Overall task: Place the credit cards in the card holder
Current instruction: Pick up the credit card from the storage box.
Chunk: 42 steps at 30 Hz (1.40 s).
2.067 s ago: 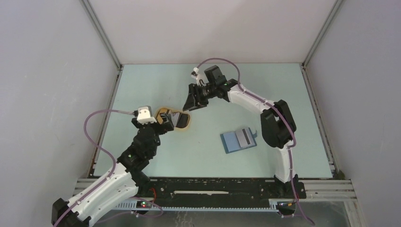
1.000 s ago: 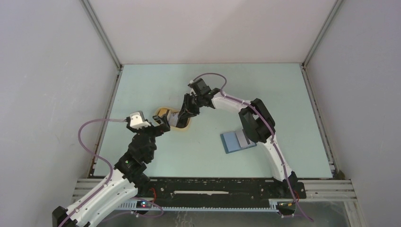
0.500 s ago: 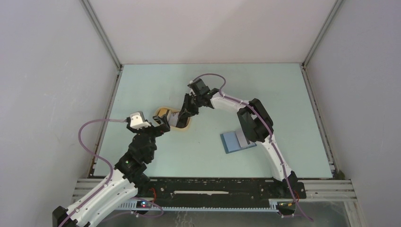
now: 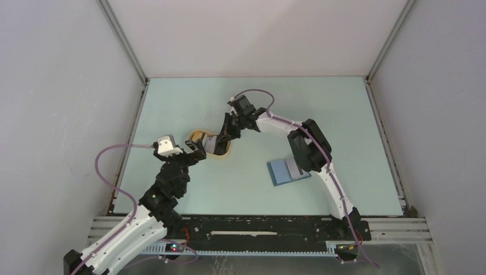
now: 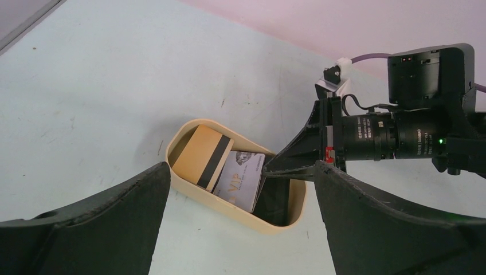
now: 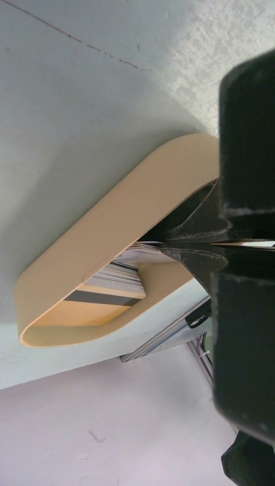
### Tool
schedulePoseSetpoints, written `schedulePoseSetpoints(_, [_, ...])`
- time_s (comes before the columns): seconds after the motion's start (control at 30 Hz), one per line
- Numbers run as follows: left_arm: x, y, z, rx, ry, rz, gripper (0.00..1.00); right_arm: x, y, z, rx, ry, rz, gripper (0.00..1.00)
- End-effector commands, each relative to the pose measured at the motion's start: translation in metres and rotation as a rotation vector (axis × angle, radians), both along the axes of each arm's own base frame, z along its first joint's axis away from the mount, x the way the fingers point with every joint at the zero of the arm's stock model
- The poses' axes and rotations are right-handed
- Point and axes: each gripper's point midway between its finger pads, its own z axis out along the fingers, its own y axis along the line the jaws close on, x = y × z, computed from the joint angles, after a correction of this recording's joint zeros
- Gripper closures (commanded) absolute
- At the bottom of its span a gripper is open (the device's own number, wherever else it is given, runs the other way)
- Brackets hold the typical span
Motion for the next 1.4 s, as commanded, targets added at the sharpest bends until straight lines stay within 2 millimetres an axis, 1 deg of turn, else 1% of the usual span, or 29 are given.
schedulePoseSetpoints(0.0, [0.001,0.006,-0.001,-0.026,-0.017,0.037,0.00,0.004,-0.004,0.033,0.050,-0.040,-0.010,1.00])
schedulePoseSetpoints(0.33, [-0.001,0.007,0.000,-0.035,-0.026,0.040,0.00,0.004,-0.016,0.058,0.077,-0.080,-0.013,1.00])
schedulePoseSetpoints(0.57, [-0.002,0.007,0.002,-0.038,-0.032,0.035,0.00,-0.004,-0.030,0.066,0.084,-0.098,0.005,1.00])
schedulePoseSetpoints(0.7, [-0.003,0.003,0.006,-0.053,-0.046,0.001,0.00,-0.012,-0.043,0.080,0.099,-0.134,0.028,1.00])
schedulePoseSetpoints(0.93, [-0.010,-0.022,0.012,-0.129,-0.068,-0.146,0.00,-0.026,-0.068,0.098,0.147,-0.159,0.083,1.00])
schedulePoseSetpoints(1.03, [-0.015,-0.036,0.016,-0.162,-0.075,-0.230,0.00,-0.038,-0.078,0.108,0.180,-0.162,0.144,1.00])
schedulePoseSetpoints(1.1, [-0.019,-0.046,0.021,-0.183,-0.083,-0.292,0.00,-0.049,-0.088,0.117,0.204,-0.192,0.222,1.00])
schedulePoseSetpoints(1.2, [-0.027,-0.065,0.028,-0.223,-0.094,-0.399,0.00,-0.072,-0.110,0.132,0.275,-0.250,0.364,1.00])
schedulePoseSetpoints(1.23, [-0.029,-0.071,0.029,-0.240,-0.097,-0.437,0.00,-0.079,-0.122,0.138,0.290,-0.302,0.418,1.00])
schedulePoseSetpoints(1.37, [-0.040,-0.094,0.034,-0.317,-0.118,-0.569,0.00,-0.110,-0.166,0.147,0.281,-0.445,0.589,1.00])
